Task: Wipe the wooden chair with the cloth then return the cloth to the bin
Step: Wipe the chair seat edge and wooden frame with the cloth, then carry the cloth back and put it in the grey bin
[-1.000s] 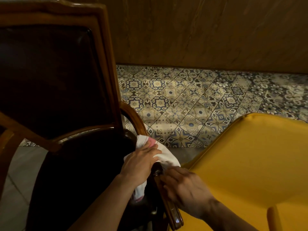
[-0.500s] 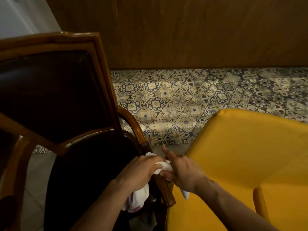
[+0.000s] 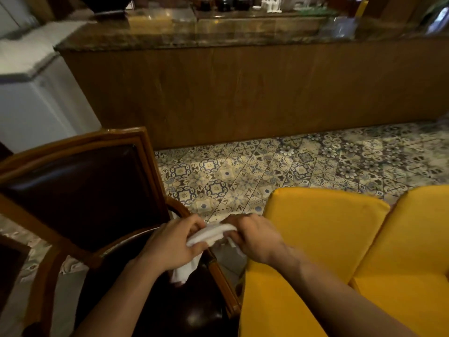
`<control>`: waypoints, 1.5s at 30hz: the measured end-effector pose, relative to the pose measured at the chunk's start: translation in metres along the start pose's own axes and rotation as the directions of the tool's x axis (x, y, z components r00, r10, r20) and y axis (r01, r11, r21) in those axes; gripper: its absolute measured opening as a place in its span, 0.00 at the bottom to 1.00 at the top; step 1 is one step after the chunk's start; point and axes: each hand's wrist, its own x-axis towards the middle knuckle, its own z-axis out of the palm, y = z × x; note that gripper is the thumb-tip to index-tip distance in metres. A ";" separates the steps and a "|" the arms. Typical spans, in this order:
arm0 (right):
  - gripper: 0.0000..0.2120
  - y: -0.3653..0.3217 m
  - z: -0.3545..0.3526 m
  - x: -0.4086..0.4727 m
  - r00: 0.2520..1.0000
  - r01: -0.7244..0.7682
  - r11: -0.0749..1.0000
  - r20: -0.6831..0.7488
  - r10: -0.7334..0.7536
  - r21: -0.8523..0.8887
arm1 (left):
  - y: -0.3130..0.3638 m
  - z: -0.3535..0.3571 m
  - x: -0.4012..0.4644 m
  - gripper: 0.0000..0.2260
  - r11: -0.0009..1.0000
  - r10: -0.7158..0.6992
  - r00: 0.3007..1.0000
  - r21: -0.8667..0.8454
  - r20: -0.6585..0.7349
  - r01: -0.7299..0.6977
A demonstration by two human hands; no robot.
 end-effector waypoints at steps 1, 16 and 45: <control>0.10 -0.003 -0.012 -0.001 1.000 0.011 1.000 -0.025 -0.011 0.006 | 0.007 -0.010 -0.001 0.19 1.000 -0.009 1.000 0.024 -0.007 0.009; 0.04 -0.041 -0.199 0.010 0.964 0.018 0.996 -0.262 -0.039 -0.082 | 0.103 -0.162 -0.017 0.08 0.920 0.246 0.884 0.382 -0.397 -0.085; 0.09 -0.274 -0.221 0.076 0.830 0.267 0.925 -0.423 -0.363 -0.270 | 0.012 -0.308 -0.201 0.09 0.893 0.124 0.765 0.407 -0.632 0.191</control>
